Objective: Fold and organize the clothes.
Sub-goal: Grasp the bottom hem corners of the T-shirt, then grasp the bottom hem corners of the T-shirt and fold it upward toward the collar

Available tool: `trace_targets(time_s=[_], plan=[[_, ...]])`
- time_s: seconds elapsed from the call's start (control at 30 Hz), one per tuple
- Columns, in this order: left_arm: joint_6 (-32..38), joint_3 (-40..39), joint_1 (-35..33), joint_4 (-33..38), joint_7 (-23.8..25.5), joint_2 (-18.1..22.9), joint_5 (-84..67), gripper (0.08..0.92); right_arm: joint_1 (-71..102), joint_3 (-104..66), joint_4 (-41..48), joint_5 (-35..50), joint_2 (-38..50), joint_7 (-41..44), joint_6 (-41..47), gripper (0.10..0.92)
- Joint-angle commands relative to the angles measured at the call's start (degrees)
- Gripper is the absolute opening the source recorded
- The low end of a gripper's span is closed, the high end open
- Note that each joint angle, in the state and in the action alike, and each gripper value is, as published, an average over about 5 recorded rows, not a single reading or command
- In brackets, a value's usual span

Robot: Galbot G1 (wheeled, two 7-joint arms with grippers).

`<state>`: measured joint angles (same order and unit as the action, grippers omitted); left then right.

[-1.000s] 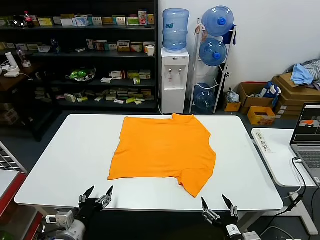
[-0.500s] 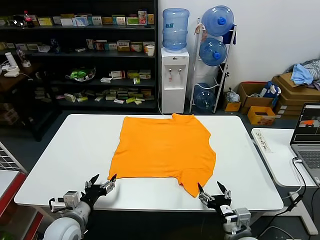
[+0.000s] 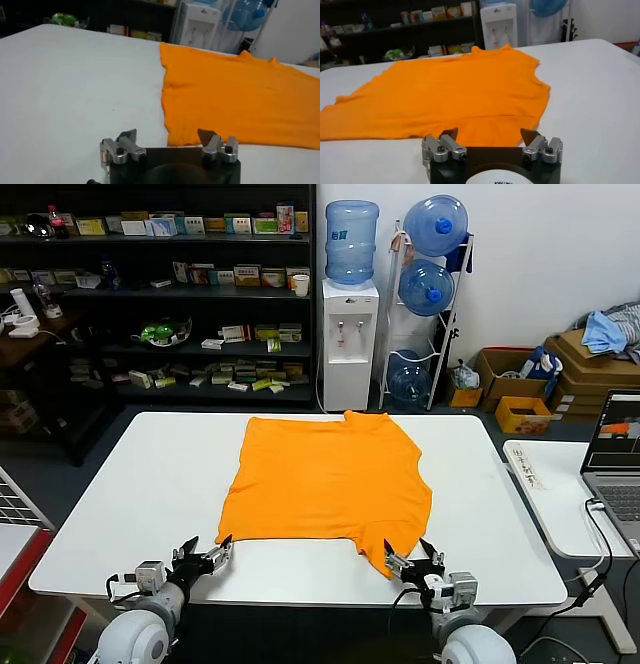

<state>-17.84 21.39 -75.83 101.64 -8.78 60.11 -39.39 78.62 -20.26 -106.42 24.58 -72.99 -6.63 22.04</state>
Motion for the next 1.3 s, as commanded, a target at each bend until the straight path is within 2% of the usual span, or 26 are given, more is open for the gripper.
trace_targets(time_s=[0.03, 0.17, 0.27, 0.8, 0.9, 1.07, 1.17, 1.3], plan=[[-0.3, -0.4, 1.2, -1.6, 0.0, 0.0, 0.0, 0.823, -2.0, 0.6, 1.8, 0.7, 0.1, -0.4, 0.9, 0.791], [-0.1, -0.5, 1.3, -1.3, 0.0, 0.2, 0.1, 0.822, -1.5, 0.8, 1.8, -0.1, 0.0, -0.3, 0.9, 0.689], [0.1, -0.8, 1.3, -1.0, 0.0, 0.4, 0.4, 0.786, -1.1, 1.0, 1.9, -0.6, 0.0, -0.1, 0.8, 0.602], [1.5, -2.4, 0.8, -1.6, 0.2, 1.3, 2.9, 0.332, 0.4, 0.5, 0.6, -1.2, 0.3, 0.1, 0.1, 0.153], [1.8, -2.4, 0.8, -1.4, 0.1, 1.4, 3.1, 0.246, 1.0, 0.2, -0.4, -1.4, 0.4, 0.0, -0.3, 0.124], [2.4, -2.3, 0.4, -0.4, 0.0, 1.2, 3.0, 0.114, 3.2, -0.3, -3.1, -1.6, 1.3, 0.1, -1.7, 0.124], [2.2, -1.7, -0.8, 2.6, -1.0, 0.3, 0.9, 0.092, 6.1, -0.8, -6.3, -1.2, 3.3, -0.3, -2.4, 0.124], [0.0, -0.6, -5.5, 9.2, -5.2, -2.8, -6.9, 0.092, 13.1, -2.1, -12.0, 0.7, 7.9, -1.8, -3.1, 0.124]])
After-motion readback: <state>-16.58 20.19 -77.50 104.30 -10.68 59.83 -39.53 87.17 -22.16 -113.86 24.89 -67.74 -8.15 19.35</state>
